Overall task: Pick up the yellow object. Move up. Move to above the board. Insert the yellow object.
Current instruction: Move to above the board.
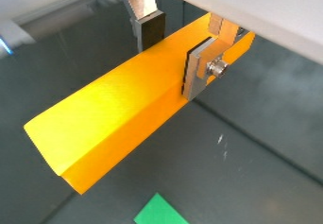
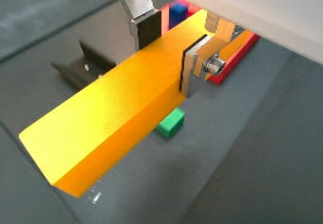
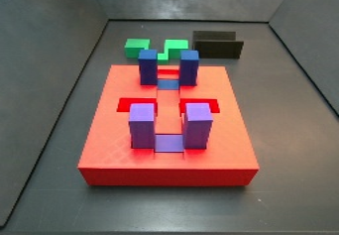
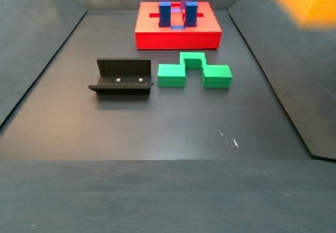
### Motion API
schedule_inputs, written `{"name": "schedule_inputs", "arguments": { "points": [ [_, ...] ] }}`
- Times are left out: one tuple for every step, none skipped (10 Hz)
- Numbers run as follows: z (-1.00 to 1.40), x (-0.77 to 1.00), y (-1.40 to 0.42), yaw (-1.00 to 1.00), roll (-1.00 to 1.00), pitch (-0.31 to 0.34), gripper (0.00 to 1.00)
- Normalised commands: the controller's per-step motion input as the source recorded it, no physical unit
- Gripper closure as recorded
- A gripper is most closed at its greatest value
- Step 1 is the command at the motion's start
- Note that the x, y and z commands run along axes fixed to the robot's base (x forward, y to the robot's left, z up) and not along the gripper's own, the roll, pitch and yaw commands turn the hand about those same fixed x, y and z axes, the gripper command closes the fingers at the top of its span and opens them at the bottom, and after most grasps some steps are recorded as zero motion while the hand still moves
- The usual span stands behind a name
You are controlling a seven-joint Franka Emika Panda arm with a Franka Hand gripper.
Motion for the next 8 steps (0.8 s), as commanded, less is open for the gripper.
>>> {"name": "schedule_inputs", "arguments": {
  "points": [
    [0.71, 0.01, 0.0, 0.0, 0.0, 0.063, 1.0],
    [0.35, 0.03, 0.0, 0.01, 0.01, 0.053, 1.0],
    [0.2, 0.04, 0.01, 0.0, 0.0, 0.056, 1.0],
    [0.19, 0.62, -1.4, 0.13, 0.05, 0.295, 1.0],
    [0.17, 0.62, -1.4, 0.13, 0.07, 0.296, 1.0],
    [0.18, 0.64, -1.4, 0.11, 0.09, 0.314, 1.0],
    [0.18, 0.67, -1.4, 0.04, -0.02, 0.27, 1.0],
    [0.18, 0.68, -1.4, 0.03, -0.02, 0.238, 1.0]
  ]
}}
